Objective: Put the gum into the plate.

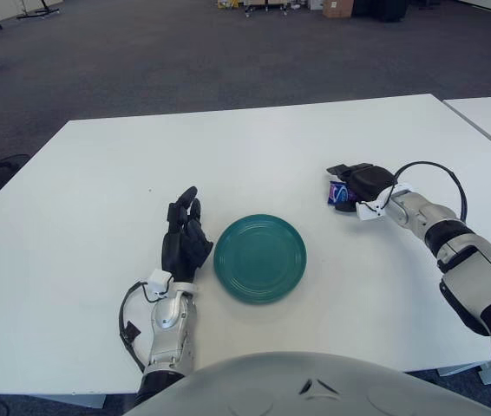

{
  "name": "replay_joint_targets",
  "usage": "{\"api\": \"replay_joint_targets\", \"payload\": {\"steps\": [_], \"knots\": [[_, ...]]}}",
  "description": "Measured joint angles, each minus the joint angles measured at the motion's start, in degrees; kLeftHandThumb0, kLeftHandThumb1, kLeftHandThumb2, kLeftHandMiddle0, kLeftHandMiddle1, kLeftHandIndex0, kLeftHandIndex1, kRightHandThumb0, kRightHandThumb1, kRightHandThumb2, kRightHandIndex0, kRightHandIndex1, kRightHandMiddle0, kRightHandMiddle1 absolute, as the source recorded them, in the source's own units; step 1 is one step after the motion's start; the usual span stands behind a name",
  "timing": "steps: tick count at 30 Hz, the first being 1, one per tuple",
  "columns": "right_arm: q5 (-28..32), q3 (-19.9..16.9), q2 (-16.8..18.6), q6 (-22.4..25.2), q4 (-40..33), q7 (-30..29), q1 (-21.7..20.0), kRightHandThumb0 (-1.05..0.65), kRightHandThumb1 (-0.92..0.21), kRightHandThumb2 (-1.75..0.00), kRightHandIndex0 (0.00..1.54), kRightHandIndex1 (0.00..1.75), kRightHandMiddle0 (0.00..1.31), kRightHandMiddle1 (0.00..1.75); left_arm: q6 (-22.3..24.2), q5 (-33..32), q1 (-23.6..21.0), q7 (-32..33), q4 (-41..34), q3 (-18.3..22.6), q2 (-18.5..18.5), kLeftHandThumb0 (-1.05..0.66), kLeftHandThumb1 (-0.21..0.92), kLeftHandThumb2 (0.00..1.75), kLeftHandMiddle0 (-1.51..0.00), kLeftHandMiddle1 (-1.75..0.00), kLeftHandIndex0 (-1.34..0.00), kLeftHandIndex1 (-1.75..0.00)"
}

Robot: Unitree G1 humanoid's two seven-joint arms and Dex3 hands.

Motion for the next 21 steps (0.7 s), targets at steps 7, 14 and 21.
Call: {"api": "replay_joint_targets", "payload": {"steps": [7, 14, 21], "knots": [[0.12, -0.08, 0.10, 0.01, 0.00, 0.58, -0.09, -0.73, -0.92, -0.57, 0.48, 0.11, 0.03, 0.77, 0.01, -0.14, 0.06, -0.11, -0.08, 0.17, 0.00, -0.87, 0.92, 0.91, -0.24, 0.00, 0.00, -0.70], [1.93, -1.01, 0.12, -1.29, 0.02, 3.16, -0.17, -0.47, -0.76, -0.74, 0.60, 1.34, 0.28, 1.60, 0.03, -0.64, 0.17, -0.52, -0.28, 0.35, 0.01, -0.86, 0.92, 0.92, -0.23, 0.00, 0.00, -0.70], [4.78, -3.10, 0.16, -1.78, 0.01, 4.63, 0.22, -0.40, -0.64, -0.90, 0.71, 1.71, 0.37, 1.74, 0.04, -0.92, 0.34, -0.93, -0.66, 0.41, 0.01, -0.85, 0.92, 0.92, -0.23, 0.00, 0.00, -0.70]]}}
